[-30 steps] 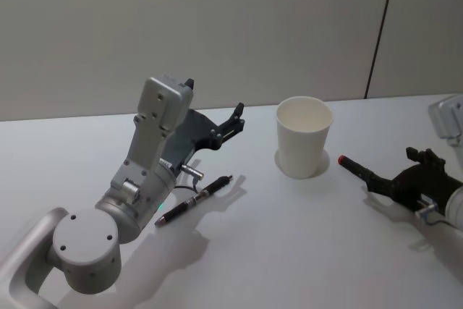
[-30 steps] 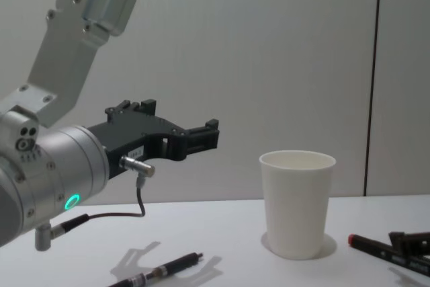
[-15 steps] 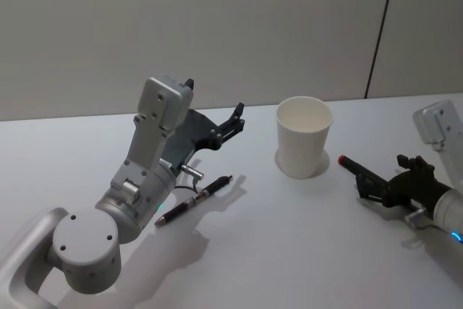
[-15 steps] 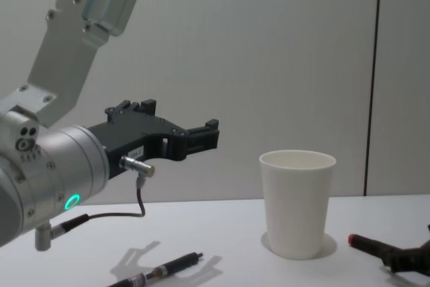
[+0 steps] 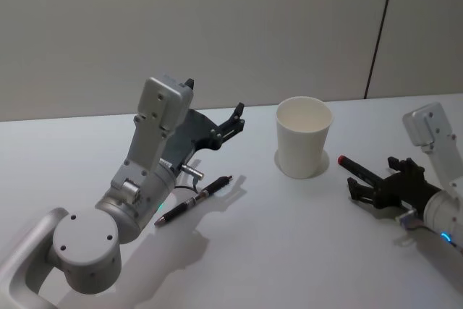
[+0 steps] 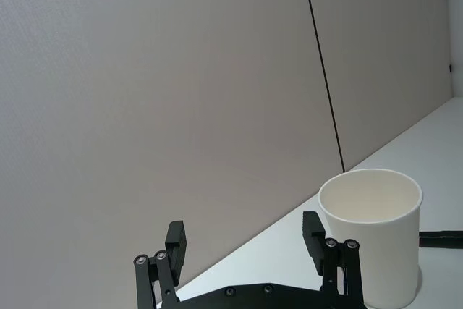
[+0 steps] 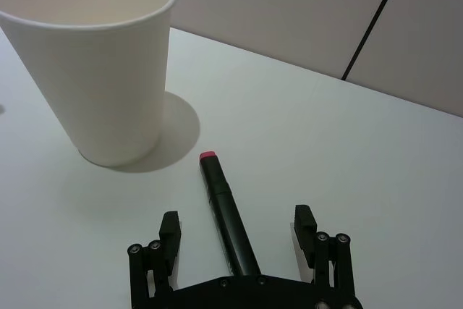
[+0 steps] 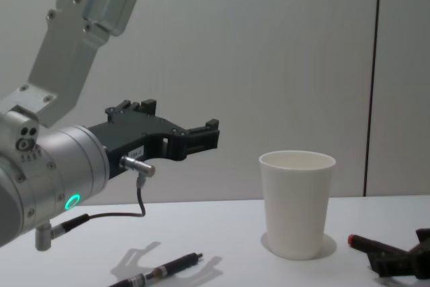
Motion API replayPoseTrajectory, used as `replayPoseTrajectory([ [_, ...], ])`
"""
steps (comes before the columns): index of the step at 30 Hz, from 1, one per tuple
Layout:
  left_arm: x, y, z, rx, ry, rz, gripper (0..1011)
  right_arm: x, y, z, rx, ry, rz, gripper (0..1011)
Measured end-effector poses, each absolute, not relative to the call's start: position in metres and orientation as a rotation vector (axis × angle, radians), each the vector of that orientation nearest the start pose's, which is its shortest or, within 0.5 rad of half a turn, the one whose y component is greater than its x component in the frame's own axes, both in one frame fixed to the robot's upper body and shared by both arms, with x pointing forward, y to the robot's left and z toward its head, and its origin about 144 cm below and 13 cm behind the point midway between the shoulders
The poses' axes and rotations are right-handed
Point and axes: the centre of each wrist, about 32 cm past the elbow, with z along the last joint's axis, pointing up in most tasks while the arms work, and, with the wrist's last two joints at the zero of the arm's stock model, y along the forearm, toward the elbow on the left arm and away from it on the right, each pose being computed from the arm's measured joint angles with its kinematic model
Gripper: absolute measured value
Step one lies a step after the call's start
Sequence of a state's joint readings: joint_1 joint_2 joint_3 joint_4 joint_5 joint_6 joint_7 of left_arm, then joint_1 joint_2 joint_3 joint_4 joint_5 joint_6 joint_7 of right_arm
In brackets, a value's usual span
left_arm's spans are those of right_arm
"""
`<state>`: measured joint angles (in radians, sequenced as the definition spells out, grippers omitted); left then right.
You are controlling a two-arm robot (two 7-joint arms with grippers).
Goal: Place the pen into the pen holder.
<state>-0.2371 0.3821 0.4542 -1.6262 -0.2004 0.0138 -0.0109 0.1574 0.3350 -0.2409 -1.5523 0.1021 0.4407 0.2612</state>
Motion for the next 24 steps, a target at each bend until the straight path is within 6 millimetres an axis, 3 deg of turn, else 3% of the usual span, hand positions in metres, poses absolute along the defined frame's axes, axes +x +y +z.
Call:
replayPoseTrajectory([
  [24, 0.4920, 0.1984, 1.2044, 0.061, -0.268, 1.124, 1001, 0.4905, -0.2485, 1.1731, -0.467, 0.138, -1.146, 1001],
])
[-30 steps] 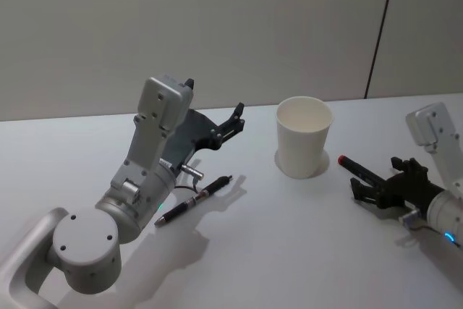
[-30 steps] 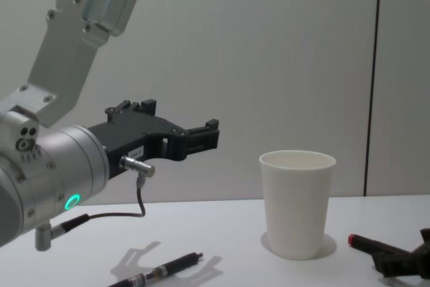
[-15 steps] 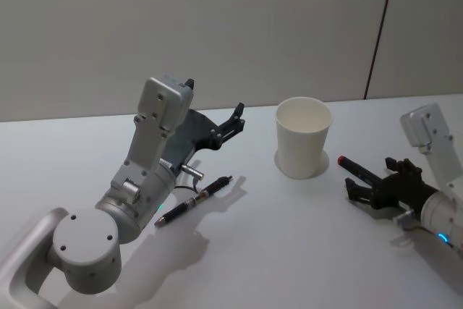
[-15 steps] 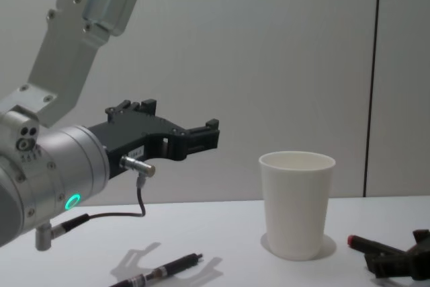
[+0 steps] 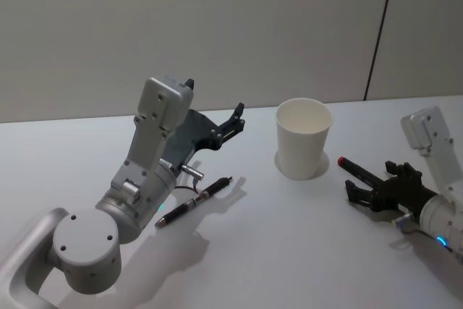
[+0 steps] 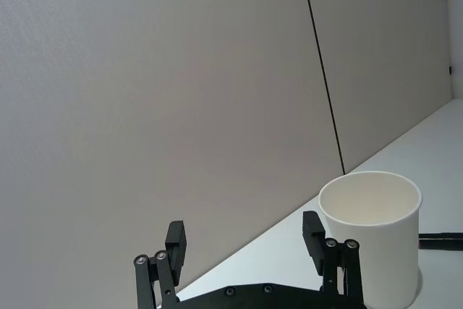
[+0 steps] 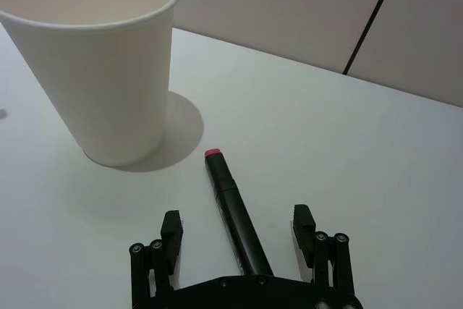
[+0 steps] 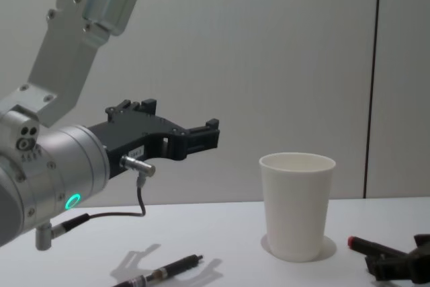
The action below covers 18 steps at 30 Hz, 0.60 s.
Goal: Place the pen into the pen holder.
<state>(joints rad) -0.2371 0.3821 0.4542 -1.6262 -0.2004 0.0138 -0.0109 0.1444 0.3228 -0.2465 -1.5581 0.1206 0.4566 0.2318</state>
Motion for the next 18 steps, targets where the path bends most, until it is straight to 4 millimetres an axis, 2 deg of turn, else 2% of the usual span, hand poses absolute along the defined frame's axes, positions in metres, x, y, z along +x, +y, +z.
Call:
replayPoseTrajectory([
  [18, 0.4920, 0.1984, 1.2044, 0.061, -0.268, 1.124, 1001, 0.4876, -0.2477, 1.1705, -0.461, 0.178, -1.155, 1000],
])
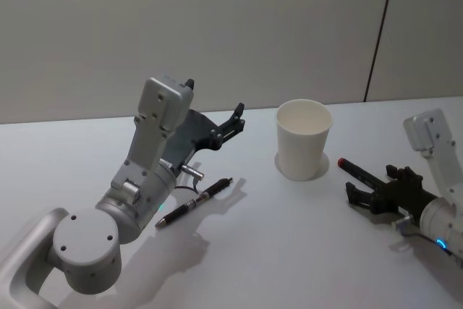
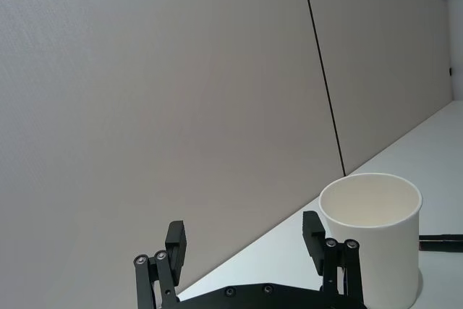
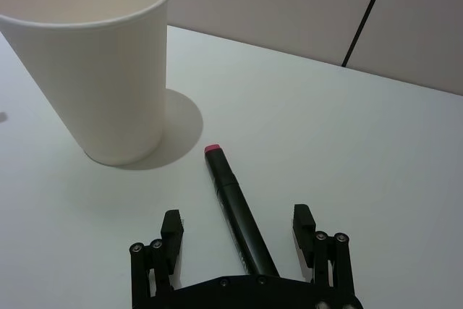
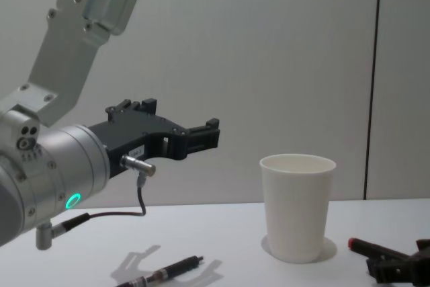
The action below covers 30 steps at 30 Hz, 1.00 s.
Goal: Place the pen into the pen holder.
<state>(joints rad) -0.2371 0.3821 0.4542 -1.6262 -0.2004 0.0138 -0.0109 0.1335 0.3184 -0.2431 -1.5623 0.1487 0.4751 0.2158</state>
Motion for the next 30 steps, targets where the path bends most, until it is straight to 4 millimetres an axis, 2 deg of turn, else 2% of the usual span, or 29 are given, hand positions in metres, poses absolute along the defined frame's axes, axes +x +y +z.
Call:
replayPoseTrajectory([
  [3, 0.4920, 0.1984, 1.2044, 0.061, -0.268, 1.124, 1001, 0.4873, -0.2475, 1.1701, -0.460, 0.181, -1.155, 994],
  [7, 0.4920, 0.1984, 1.2044, 0.061, -0.268, 1.124, 1001, 0.4870, -0.2473, 1.1697, -0.460, 0.186, -1.154, 926],
  [11, 0.4920, 0.1984, 1.2044, 0.061, -0.268, 1.124, 1001, 0.4867, -0.2471, 1.1692, -0.460, 0.190, -1.152, 796],
  [16, 0.4920, 0.1984, 1.2044, 0.061, -0.268, 1.124, 1001, 0.4865, -0.2469, 1.1689, -0.461, 0.193, -1.150, 695],
  [30, 0.4920, 0.1984, 1.2044, 0.061, -0.268, 1.124, 1001, 0.4863, -0.2469, 1.1682, -0.463, 0.197, -1.150, 592],
])
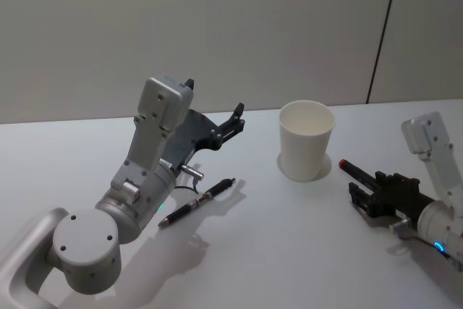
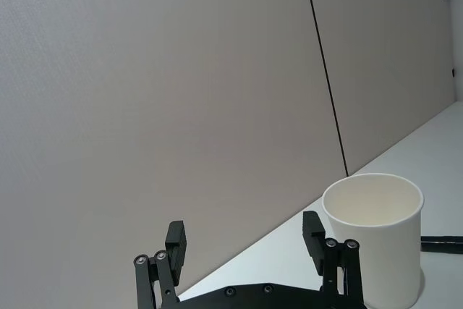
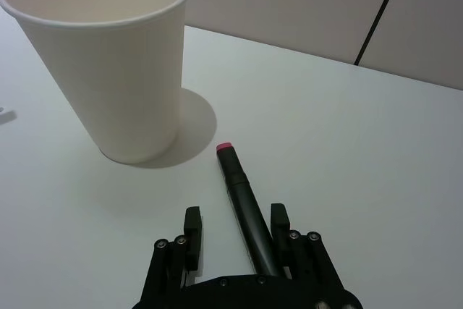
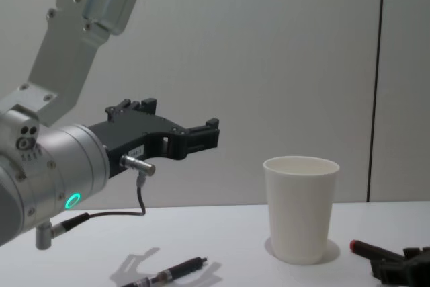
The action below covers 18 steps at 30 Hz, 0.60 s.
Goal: Place the pen into the pen holder.
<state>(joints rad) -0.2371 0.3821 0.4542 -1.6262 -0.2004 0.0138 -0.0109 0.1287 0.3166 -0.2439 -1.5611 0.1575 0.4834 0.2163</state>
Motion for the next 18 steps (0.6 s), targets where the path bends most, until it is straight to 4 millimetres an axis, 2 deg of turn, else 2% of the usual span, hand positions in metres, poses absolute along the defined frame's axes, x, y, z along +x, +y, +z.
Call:
replayPoseTrajectory([
  [18, 0.4920, 0.1984, 1.2044, 0.061, -0.268, 1.124, 1001, 0.4858, -0.2464, 1.1676, -0.447, 0.203, -1.149, 475],
])
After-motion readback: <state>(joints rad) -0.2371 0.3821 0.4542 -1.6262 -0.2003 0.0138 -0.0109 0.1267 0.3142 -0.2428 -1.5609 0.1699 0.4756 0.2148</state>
